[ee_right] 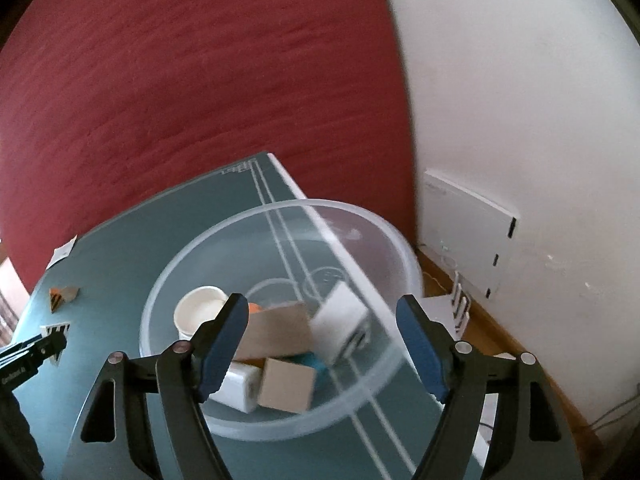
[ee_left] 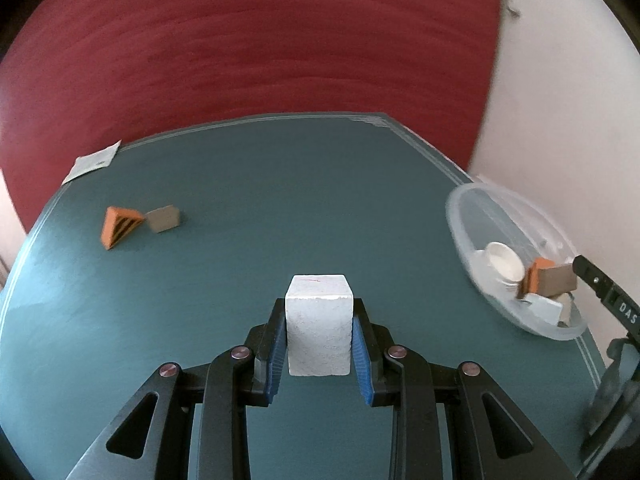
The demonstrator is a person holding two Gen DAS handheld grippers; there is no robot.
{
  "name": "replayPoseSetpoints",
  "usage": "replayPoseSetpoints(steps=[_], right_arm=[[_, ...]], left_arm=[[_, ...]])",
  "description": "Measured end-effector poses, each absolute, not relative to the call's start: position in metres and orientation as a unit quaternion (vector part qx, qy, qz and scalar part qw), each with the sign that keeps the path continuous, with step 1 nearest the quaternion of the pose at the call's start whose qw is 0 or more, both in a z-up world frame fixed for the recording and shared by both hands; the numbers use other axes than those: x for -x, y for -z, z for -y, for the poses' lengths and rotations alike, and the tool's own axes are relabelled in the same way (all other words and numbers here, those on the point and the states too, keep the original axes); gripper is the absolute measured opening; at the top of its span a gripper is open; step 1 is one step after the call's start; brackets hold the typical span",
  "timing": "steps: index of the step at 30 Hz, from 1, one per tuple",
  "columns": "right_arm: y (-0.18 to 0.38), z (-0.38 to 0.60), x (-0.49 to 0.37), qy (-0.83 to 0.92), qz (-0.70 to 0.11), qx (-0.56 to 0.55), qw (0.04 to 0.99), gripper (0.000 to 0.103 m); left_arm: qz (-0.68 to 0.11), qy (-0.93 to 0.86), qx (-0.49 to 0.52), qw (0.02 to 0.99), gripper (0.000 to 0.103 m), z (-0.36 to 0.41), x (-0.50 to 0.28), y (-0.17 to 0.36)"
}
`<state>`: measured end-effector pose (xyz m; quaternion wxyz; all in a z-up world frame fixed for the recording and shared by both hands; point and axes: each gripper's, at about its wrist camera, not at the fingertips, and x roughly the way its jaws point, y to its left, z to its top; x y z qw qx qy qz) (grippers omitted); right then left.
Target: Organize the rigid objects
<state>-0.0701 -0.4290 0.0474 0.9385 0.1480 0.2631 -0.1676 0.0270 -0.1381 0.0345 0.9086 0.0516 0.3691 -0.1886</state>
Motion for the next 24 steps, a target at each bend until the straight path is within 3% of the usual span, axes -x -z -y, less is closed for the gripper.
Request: replayPoseSetpoints(steps=[21,23,24], right_arm=[[-0.049,0.422,0.089,0.164,-0.237,-0.129,0.949,0.077],[-0.05,0.422,0.09,0.166,-0.235,-0.127,0.949,0.077],[-0.049,0.422,0.09,0.166,-0.235,-0.127,0.949,0.077]], left_arm=[[-0.347,0.314,-0.086,0.879,0.031,0.254,0.0,-0.059],[-0.344,0.327,-0.082,0.876,0.035,0.261,-0.002,-0.06],[-0.343,0.328,-0.082,0.876,0.051,0.264,-0.003,-0.06]])
